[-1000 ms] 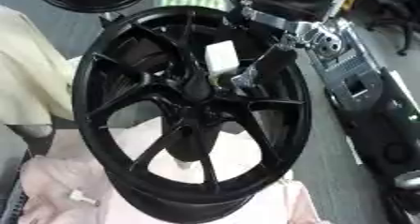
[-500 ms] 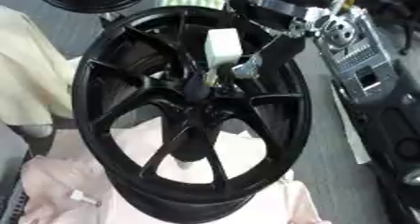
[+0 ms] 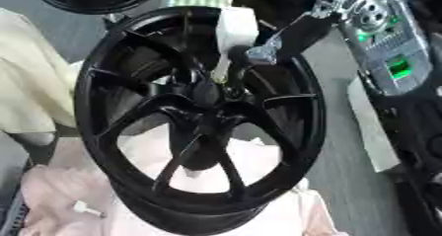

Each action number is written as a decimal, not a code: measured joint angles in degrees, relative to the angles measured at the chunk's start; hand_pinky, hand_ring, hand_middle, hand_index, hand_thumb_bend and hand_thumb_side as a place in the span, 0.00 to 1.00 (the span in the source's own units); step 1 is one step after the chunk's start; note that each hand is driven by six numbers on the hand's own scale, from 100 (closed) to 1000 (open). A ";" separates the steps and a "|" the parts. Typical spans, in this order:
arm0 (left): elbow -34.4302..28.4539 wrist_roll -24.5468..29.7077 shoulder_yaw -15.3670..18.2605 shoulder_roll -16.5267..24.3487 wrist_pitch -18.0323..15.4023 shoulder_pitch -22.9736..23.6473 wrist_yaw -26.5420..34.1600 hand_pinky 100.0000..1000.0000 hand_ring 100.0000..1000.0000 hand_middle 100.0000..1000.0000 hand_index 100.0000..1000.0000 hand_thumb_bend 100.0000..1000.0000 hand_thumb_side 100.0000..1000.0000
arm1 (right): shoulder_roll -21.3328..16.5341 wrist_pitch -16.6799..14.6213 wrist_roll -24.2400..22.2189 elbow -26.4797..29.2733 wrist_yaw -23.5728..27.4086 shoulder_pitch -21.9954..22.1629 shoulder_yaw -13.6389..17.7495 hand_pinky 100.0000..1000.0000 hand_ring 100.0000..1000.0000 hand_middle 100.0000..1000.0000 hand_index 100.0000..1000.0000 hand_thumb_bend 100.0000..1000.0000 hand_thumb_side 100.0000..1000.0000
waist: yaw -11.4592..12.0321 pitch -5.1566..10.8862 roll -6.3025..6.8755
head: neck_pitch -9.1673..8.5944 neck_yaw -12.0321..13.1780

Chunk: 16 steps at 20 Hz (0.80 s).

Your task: Pull the pin out of the wheel hub.

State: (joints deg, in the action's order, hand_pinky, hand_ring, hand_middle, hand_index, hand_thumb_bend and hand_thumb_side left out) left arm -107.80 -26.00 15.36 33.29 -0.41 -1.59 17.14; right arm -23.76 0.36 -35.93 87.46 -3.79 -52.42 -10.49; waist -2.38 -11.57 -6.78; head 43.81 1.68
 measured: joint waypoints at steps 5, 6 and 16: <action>-0.01 0.11 -0.01 0.00 -0.14 -0.29 0.09 0.45 0.56 0.49 0.59 0.00 0.82 | -3.76 5.86 3.46 -2.07 6.88 -2.05 5.77 0.46 0.40 0.02 0.27 0.00 0.13 | -0.09 0.02 0.30 | 0.01 -0.24; -0.01 0.09 -0.01 0.00 -0.17 -0.34 0.11 0.45 0.56 0.49 0.59 0.00 0.82 | -4.75 6.89 4.02 -2.41 8.24 -2.03 6.78 0.45 0.40 0.02 0.27 0.00 0.14 | -0.14 0.02 0.37 | 0.01 -0.16; -0.82 -0.84 0.41 0.00 -1.10 -0.70 0.15 0.45 0.56 0.49 0.59 0.00 0.81 | -21.71 6.74 13.72 -2.78 14.78 13.20 19.56 0.50 0.43 0.04 0.28 0.02 0.00 | -0.58 -1.31 2.45 | 0.01 3.07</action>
State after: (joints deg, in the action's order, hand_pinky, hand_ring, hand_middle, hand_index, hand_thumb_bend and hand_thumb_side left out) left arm -108.62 -26.84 15.77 33.29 -1.50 -2.29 17.28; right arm -45.47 7.10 -22.21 84.68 10.99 -39.22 9.07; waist -2.96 -12.88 -4.33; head 43.82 4.75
